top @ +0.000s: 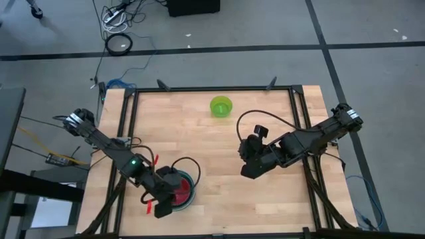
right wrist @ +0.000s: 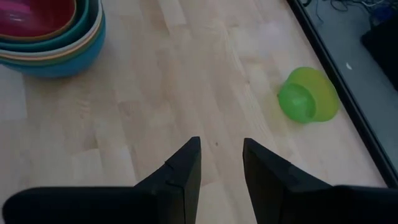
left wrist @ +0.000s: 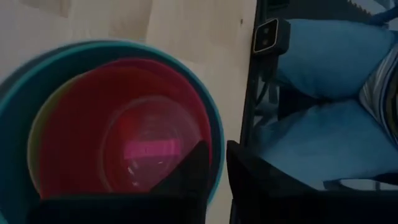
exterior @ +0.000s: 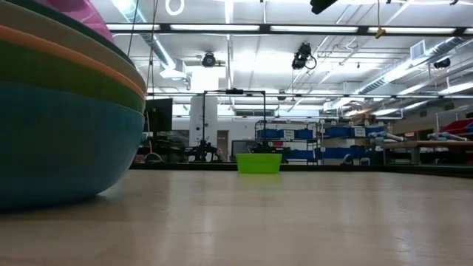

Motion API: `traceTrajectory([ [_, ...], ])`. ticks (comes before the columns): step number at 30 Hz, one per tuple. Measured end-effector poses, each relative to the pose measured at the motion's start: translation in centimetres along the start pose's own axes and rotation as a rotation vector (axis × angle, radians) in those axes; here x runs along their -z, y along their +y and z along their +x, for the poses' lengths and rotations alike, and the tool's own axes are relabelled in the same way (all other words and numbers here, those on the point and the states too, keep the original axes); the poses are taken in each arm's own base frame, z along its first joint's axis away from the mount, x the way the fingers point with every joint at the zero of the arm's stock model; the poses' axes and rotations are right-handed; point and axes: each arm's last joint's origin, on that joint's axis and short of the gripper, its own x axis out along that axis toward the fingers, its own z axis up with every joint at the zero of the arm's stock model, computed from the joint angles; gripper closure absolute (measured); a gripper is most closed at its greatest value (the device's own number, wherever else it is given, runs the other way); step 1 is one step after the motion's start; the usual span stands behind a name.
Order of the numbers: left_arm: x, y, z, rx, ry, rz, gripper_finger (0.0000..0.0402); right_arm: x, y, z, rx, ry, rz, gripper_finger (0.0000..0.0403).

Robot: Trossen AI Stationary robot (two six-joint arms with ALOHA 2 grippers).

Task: Nest bowls inside each other
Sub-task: Stack the red bowl on top of the yellow bowl, then stack the green bowl on top of the red bowl

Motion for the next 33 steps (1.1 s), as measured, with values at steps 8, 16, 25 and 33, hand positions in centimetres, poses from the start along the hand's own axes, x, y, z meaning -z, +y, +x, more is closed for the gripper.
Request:
traceTrajectory([
  [8,0.1,0.3,0.3,-0.041,-0.037,-0.004,0.0335,0.0,0.0,0.0,0.0,0.0,0.005,0.0296],
  [16,0.6,0.6,1.6,0.054,0.018,-0.082,0.0335,0.0,0.0,0.0,0.0,0.0,0.006,0.0297],
  [25,-1.6,-1.6,-3.8,0.019,-0.131,0.012,0.0335,-0.8,-1.3,0.7,0.154,-0.074,0.026,0.0299],
  [33,-3.1,-1.5,-10.6,-0.376,-0.395,0.09,0.0335,-5.1,-8.2,6.3,0.113,-0.08,0.171,0.0301],
])
